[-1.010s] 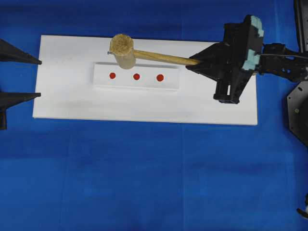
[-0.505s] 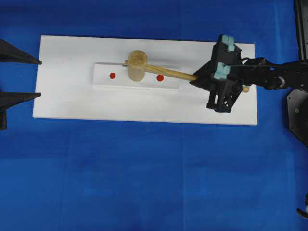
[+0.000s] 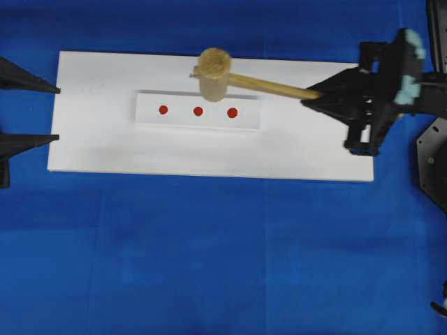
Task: Hit the mark with a hammer.
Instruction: 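Raise and strike the mallet head on the middle red dot again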
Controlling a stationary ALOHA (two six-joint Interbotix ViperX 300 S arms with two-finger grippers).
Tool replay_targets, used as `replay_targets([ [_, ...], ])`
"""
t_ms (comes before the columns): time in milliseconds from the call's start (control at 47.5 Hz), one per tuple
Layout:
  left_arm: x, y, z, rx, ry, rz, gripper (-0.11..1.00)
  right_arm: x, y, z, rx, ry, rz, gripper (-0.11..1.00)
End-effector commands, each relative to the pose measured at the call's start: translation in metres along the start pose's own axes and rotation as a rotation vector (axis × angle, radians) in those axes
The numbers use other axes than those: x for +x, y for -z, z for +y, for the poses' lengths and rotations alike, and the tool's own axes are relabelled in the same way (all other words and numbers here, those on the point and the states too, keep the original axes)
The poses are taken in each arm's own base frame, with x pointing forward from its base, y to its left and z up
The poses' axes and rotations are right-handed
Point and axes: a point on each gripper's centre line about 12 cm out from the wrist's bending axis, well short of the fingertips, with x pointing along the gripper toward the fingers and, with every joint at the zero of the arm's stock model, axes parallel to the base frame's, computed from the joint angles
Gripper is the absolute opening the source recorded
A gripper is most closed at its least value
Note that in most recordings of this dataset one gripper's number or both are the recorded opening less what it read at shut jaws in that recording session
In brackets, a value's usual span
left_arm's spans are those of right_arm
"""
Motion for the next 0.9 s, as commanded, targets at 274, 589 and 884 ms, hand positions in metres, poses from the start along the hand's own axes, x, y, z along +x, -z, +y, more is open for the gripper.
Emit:
replay_targets([
  [274,0.002,-0.002,0.001,-0.002,-0.003,-0.001,0.84,-0.002,-0.003,0.000,-0.007,-0.001,-0.014,0.02],
  [589,0.002,-0.002,0.001,-0.004,-0.003,0.002,0.84,0.031,0.095,-0.013,0.028,0.076,0.364,0.02],
  [884,0.001,-0.002,0.001,-0.005,-0.003,0.000,0.84,0.036,0.072,-0.009,0.012,0.057,0.297,0.02],
])
